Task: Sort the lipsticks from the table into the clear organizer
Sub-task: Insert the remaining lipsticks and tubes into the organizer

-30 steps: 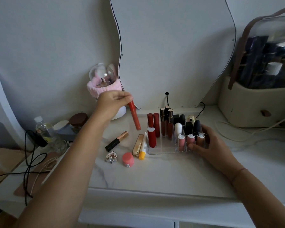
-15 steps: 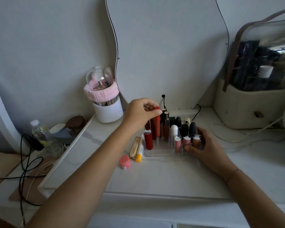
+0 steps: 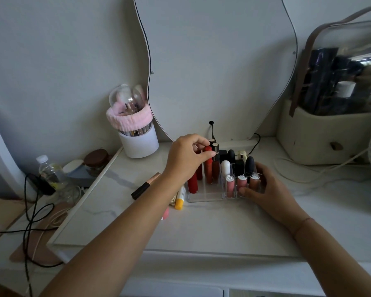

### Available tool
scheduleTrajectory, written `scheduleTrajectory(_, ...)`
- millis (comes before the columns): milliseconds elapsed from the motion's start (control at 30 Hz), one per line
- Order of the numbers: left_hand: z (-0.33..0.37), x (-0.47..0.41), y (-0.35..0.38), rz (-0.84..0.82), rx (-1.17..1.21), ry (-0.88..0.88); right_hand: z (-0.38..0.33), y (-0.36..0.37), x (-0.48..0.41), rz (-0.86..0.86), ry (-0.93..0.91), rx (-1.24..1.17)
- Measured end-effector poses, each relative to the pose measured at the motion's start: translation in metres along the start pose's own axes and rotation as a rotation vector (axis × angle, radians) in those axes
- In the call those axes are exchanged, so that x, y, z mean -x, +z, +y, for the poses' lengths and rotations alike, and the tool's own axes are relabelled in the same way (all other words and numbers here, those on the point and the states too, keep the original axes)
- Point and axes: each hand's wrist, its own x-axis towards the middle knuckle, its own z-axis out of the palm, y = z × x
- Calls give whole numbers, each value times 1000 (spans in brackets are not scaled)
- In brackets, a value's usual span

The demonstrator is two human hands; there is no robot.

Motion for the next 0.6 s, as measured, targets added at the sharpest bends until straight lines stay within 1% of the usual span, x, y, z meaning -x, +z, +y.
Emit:
scheduleTrajectory(267,-1,-2,-12,-8,64,-26,1,0,-1,2,6,3)
scheduleTrajectory(333,-5,-4,-22,19,71,-33,1,0,-1,-1,4,7)
scheduleTrajectory(400,-16,-8,-38,86,67,-49,1,0,-1,-3,1,14)
scheduleTrajectory(467,-39,-12,-60,124,9,-123,1,0,0,2,1,20)
scheduleTrajectory(500,-53,-13,-71,97,-45,-195,1,0,0,4,2,20)
scheduleTrajectory(600,-94,-5,-88,-103,-196,-434,2,-1,-1,1,3,21)
